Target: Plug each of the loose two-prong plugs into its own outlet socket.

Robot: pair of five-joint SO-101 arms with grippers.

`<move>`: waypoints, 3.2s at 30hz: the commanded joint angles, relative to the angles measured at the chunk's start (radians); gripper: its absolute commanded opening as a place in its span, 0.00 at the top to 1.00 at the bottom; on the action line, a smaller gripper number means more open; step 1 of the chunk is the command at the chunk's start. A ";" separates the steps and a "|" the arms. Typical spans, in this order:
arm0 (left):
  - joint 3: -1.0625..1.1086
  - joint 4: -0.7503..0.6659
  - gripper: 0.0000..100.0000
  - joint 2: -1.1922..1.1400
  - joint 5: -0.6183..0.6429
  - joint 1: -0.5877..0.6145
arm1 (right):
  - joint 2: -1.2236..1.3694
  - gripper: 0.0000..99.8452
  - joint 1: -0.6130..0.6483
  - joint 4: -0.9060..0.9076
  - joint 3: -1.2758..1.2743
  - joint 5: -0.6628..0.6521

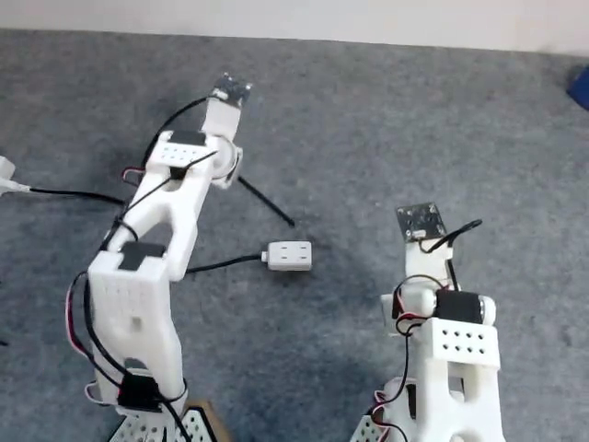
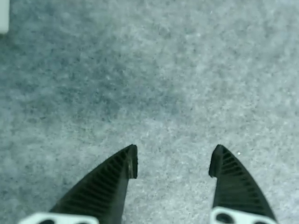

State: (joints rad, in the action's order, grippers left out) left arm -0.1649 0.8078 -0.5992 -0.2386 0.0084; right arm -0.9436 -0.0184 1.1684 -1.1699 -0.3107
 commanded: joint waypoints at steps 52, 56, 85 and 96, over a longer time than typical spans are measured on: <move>-1.265 0.410 0.85 -0.682 0.753 0.090 | -0.024 0.75 0.004 -0.012 0.002 -0.008; -1.228 0.342 0.85 -0.705 0.750 0.087 | -0.024 0.75 0.004 -0.012 0.002 -0.008; -1.460 0.669 0.99 -0.487 0.180 -0.262 | -0.024 0.75 -0.056 -0.030 0.002 -0.012; -1.294 0.977 0.99 -0.217 0.143 -0.572 | -0.016 0.75 -0.443 -0.044 0.010 -0.077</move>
State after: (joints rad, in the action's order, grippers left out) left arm -1.5489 1.7653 -0.9459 -0.0882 -0.4964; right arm -0.9482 -0.3145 1.1347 -1.1745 -0.3690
